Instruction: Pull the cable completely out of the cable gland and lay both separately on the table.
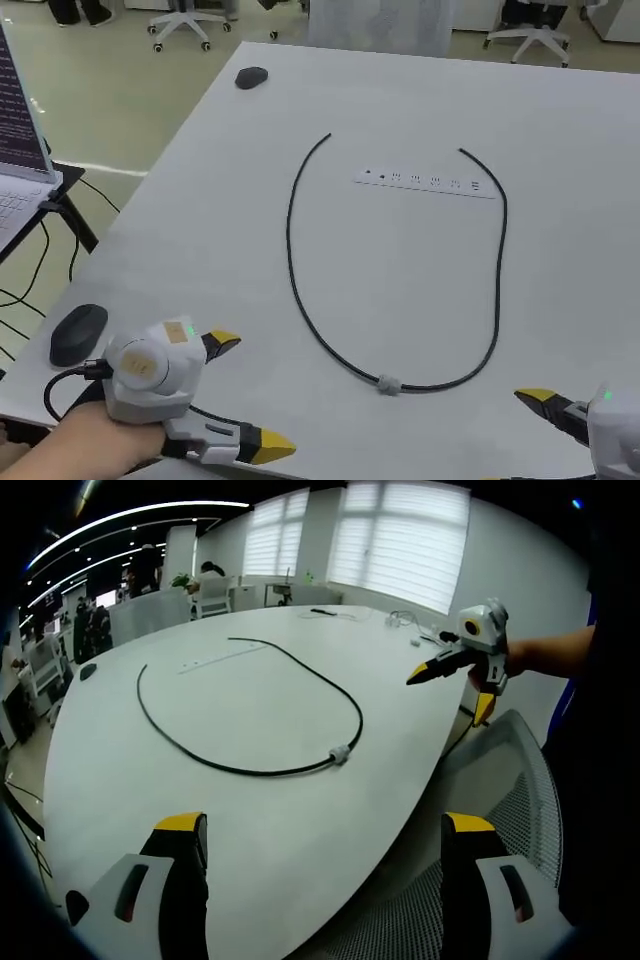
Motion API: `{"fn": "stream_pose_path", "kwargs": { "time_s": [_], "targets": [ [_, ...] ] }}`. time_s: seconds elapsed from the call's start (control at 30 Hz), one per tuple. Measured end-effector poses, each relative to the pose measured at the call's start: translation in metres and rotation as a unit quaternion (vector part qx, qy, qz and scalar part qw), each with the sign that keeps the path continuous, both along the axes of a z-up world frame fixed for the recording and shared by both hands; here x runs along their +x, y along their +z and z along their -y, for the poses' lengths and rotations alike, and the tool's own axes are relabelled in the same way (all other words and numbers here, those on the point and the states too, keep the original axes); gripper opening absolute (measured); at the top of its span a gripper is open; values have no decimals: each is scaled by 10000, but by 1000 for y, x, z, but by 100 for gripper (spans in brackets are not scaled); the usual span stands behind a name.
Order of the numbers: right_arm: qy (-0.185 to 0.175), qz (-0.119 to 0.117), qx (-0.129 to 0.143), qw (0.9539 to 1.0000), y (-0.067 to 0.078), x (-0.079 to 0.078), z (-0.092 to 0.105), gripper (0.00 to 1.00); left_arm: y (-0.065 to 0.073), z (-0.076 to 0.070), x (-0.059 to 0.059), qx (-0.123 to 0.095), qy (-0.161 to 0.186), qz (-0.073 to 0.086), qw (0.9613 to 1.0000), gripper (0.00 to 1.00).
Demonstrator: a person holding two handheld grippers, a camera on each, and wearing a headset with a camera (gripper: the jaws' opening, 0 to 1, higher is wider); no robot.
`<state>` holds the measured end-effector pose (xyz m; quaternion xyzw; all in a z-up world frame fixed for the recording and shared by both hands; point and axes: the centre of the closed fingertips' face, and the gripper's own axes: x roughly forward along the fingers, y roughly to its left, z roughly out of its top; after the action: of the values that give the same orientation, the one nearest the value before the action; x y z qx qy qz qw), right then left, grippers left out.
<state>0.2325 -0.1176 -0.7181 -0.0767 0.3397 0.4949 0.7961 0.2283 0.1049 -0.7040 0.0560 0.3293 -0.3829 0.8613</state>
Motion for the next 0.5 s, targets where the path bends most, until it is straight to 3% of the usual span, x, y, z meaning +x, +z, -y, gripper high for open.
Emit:
{"fn": "stream_pose_path", "kwargs": {
  "time_s": [0.5],
  "targets": [
    [22, 120, -88, 9999, 0, 11, -4, 95, 0, 0, 11, -121, 35, 9, 9999, 97]
  ]
}}
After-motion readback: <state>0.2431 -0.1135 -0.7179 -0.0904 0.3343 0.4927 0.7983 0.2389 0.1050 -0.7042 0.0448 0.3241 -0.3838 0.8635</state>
